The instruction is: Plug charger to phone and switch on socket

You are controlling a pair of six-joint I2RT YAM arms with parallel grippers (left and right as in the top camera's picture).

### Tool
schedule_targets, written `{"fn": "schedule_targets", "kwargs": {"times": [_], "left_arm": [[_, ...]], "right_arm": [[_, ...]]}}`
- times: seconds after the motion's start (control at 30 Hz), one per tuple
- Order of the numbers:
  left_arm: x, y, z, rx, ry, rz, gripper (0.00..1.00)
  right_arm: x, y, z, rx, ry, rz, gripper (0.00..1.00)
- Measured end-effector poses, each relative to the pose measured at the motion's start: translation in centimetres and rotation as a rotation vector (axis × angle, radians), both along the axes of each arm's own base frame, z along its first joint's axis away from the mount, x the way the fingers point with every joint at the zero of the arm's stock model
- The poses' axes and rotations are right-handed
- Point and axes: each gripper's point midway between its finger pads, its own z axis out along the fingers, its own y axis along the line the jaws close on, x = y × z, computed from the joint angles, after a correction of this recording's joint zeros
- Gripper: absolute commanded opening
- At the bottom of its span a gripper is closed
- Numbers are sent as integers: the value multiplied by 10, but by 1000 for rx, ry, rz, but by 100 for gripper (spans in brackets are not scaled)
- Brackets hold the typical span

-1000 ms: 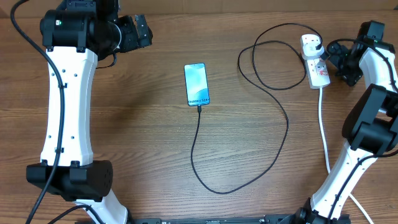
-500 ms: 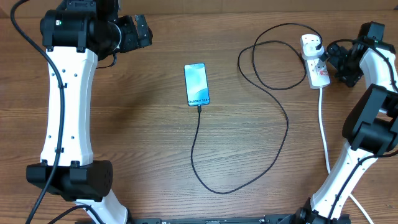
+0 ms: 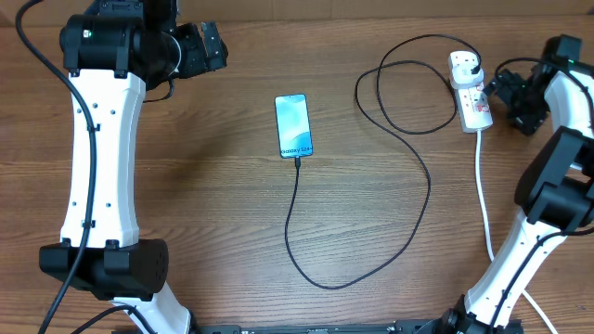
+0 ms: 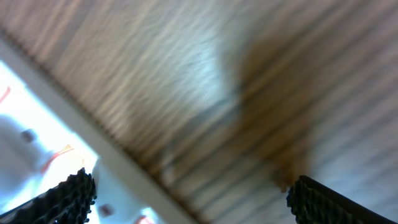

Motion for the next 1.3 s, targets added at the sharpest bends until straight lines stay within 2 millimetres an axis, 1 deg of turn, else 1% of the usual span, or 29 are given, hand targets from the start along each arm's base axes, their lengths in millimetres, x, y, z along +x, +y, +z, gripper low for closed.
{"fn": "schedule_targets", "kwargs": {"times": [0.13, 0.23, 0.33, 0.47, 0.6, 1.03, 1.3], "left_arm": [[0, 0, 0, 0, 0, 0, 100], [0, 0, 0, 0, 0, 0, 100], [0, 0, 0, 0, 0, 0, 100], [0, 0, 0, 0, 0, 0, 100], [0, 0, 0, 0, 0, 0, 100], [0, 0, 0, 0, 0, 0, 100], [0, 0, 0, 0, 0, 0, 100]], "right_arm": [[-5, -13, -1, -22, 10, -26, 100], [-1, -16, -1, -37, -4, -27, 100], [6, -11, -1, -47, -19, -14, 100], [15, 3, -1, -58, -31, 14, 100], [20, 4, 0, -69, -43, 18, 100], [25, 11, -1, -20, -63, 34, 100], [21, 16, -2, 6, -50, 56, 100]]}}
